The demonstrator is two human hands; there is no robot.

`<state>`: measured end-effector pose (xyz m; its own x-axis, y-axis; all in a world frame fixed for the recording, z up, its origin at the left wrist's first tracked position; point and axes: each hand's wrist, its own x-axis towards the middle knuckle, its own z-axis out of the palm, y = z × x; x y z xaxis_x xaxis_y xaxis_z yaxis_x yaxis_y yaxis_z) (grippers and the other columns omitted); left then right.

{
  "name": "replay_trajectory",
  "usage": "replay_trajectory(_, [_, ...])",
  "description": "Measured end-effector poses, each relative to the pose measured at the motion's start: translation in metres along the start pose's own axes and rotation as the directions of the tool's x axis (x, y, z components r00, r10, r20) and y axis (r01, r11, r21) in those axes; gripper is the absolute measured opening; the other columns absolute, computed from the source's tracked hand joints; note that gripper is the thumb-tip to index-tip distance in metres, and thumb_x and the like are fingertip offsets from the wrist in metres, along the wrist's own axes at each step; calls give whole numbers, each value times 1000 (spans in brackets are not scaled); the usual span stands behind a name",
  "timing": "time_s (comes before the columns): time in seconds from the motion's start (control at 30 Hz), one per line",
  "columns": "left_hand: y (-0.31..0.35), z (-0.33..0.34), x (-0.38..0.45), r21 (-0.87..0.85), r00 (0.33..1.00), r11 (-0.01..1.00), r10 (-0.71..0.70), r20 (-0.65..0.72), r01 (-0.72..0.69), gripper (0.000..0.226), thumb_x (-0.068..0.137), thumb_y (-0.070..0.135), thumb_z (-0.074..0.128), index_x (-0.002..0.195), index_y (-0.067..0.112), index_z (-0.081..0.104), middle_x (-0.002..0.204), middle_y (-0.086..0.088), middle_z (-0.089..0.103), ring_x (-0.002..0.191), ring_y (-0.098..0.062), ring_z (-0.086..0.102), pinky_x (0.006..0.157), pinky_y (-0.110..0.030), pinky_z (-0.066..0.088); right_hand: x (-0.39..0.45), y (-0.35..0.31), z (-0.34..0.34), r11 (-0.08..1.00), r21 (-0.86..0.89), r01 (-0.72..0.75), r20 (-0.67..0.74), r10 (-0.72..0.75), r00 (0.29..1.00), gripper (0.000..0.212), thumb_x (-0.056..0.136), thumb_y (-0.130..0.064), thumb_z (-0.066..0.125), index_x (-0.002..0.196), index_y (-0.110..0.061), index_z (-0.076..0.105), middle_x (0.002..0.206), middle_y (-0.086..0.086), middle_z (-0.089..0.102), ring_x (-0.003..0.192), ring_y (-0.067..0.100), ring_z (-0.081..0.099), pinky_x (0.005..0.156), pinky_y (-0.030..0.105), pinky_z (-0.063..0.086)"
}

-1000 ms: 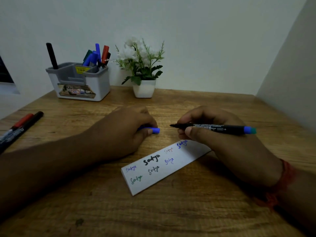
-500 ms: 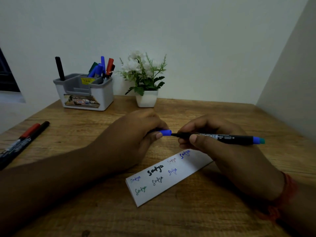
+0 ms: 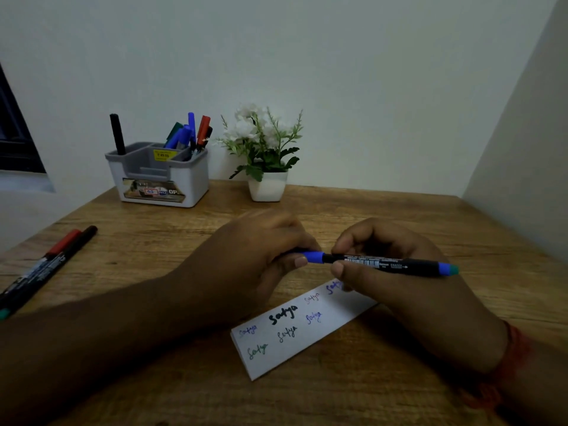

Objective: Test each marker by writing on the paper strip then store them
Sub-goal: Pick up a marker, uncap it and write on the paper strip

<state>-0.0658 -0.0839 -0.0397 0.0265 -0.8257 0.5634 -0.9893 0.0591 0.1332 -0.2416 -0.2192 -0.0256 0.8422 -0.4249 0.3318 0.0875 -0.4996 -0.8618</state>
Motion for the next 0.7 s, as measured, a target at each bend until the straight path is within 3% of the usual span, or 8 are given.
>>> replay_trajectory(0.07, [3,1,1,23,998,998,59,-15,-59,23,95,33,47,108,26,65,97,11,59,89,-2,50,78,-17,38,0,-1,1,1000,31,4,4,-4,1000,9,80,-11,77,83,-19,72,78,2,72,65,9,69,62,21,58])
replay_trajectory(0.13, [2,2,2,36,995,995,91,-31,-90,22,94,30,48,107,25,65,96,11,59,89,0,46,87,-12,30,1,-2,2,999,52,8,20,-9,1000,7,82,-8,76,82,-13,72,74,9,73,61,13,69,60,24,57])
replay_trajectory(0.2, [1,4,2,8,995,996,86,-45,-86,21,94,28,48,107,25,64,95,12,59,90,2,45,99,-22,29,2,-1,4,998,66,17,17,-18,1000,11,85,-8,75,78,-15,71,73,13,73,61,21,71,61,29,59])
replay_trajectory(0.27, [2,6,4,-19,994,996,87,-66,-88,19,93,26,48,104,25,63,93,14,58,89,2,43,101,-33,32,2,0,5,998,55,21,-16,-20,1000,15,85,-10,75,75,-21,70,70,11,74,62,24,72,62,31,60])
replay_trajectory(0.4, [8,4,8,-32,993,995,90,-81,-93,17,92,24,48,100,23,63,91,13,56,88,0,42,97,-32,31,2,0,8,998,65,0,-60,4,998,10,84,-14,77,76,-15,70,67,9,73,61,23,71,60,29,59])
replay_trajectory(0.53, [6,0,9,7,994,996,86,-63,-86,16,94,23,50,103,23,63,94,13,56,90,1,44,101,-33,34,3,-4,10,1000,15,-11,-82,12,997,16,79,-29,74,84,-14,71,67,7,73,59,14,69,59,17,55])
replay_trajectory(0.7, [-3,-17,10,125,994,991,59,-88,-48,31,98,38,42,116,22,62,107,9,59,105,-7,51,112,-47,27,19,-11,16,991,125,-43,-91,54,994,25,84,-36,66,93,-13,71,79,7,72,69,16,69,66,31,61])
